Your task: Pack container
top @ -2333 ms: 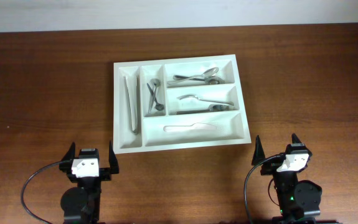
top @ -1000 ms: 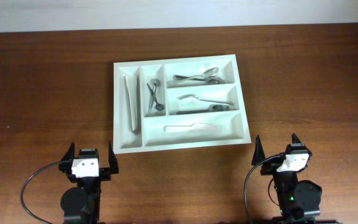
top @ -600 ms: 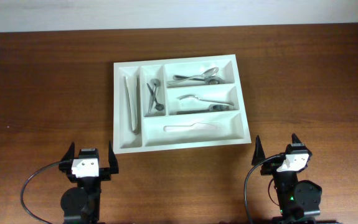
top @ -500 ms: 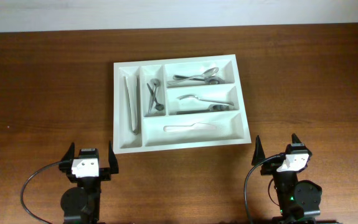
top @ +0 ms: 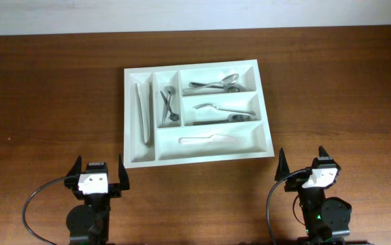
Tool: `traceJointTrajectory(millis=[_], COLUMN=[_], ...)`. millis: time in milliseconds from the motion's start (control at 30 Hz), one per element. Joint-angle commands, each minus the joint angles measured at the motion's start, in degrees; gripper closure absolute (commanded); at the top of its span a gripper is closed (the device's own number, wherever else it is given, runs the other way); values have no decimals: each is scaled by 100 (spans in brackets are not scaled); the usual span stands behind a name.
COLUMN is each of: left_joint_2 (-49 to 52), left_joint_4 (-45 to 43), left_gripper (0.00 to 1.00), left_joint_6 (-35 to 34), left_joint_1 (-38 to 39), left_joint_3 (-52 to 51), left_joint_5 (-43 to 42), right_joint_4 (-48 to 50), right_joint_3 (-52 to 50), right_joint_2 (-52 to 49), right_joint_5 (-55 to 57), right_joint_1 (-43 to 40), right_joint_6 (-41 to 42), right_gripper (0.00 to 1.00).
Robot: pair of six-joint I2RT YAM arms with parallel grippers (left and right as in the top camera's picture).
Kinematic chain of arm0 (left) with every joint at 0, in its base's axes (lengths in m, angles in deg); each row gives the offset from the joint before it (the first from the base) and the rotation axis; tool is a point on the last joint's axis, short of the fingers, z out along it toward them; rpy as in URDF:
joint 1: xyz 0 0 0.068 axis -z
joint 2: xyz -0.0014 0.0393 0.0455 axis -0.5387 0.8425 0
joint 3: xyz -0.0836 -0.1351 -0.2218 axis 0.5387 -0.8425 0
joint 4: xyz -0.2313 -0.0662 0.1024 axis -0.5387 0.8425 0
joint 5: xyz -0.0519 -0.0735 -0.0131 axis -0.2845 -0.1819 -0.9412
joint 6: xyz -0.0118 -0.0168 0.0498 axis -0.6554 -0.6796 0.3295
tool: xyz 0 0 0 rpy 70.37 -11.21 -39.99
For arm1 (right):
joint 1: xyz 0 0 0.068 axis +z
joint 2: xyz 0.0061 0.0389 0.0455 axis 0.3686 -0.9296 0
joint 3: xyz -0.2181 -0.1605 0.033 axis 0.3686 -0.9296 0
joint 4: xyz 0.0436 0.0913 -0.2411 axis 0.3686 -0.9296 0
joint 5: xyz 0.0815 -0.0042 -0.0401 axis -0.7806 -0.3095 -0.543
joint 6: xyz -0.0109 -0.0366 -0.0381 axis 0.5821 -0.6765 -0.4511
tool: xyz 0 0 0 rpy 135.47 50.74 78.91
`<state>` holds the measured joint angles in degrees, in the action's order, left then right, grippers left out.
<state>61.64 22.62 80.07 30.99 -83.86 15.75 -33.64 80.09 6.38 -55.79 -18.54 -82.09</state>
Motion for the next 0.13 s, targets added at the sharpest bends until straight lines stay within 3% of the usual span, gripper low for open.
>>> traceJointTrajectory(millis=[0,100], left_joint_2=[-66,-66], left_joint_4=[-33,-33], left_gripper=[1,1], left_joint_6=[96,96], left_joint_1=[-33,-33], left_joint_3=[-76,-76], left_joint_5=[37,37], right_joint_4=[-39,-39], right_joint_3=[-31,-31], right_joint_2=[55,55], right_joint_5=[92,92], right_joint_1=[-28,-28], right_joint_6=[70,70], right_gripper=[1,1])
